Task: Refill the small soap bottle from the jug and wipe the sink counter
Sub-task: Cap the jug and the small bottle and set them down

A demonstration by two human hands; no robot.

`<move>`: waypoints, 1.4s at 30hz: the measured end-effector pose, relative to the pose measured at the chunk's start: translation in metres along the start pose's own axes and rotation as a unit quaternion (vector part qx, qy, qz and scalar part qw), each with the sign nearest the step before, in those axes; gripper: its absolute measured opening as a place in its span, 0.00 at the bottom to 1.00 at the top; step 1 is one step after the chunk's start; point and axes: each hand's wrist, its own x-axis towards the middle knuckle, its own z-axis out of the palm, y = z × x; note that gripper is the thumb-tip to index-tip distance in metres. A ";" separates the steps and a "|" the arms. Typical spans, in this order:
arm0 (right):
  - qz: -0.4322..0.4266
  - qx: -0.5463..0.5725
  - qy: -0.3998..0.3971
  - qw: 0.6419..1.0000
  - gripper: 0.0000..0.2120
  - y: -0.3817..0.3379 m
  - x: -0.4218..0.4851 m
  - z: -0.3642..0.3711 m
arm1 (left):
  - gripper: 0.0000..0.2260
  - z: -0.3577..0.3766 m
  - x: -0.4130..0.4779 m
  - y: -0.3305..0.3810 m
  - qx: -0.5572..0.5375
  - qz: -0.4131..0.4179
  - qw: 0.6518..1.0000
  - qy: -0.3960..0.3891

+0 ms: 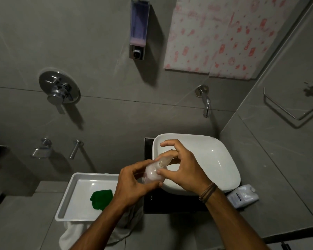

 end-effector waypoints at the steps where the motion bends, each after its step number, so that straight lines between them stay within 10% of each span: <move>1: 0.003 -0.011 -0.004 1.000 0.35 0.000 0.002 0.000 | 0.30 0.001 0.000 -0.001 0.002 0.000 1.000 0.000; 19: -0.022 -0.042 0.085 0.995 0.29 -0.008 -0.005 0.016 | 0.29 -0.001 0.008 -0.009 -0.012 0.005 1.000 -0.010; 24: -0.030 0.000 -0.058 0.998 0.36 -0.007 0.001 -0.014 | 0.30 -0.007 0.011 -0.013 -0.009 0.002 0.999 -0.042; 42: -0.002 -0.256 -0.014 0.966 0.21 -0.034 0.000 -0.003 | 0.30 0.002 0.013 -0.029 -0.011 0.011 1.000 -0.024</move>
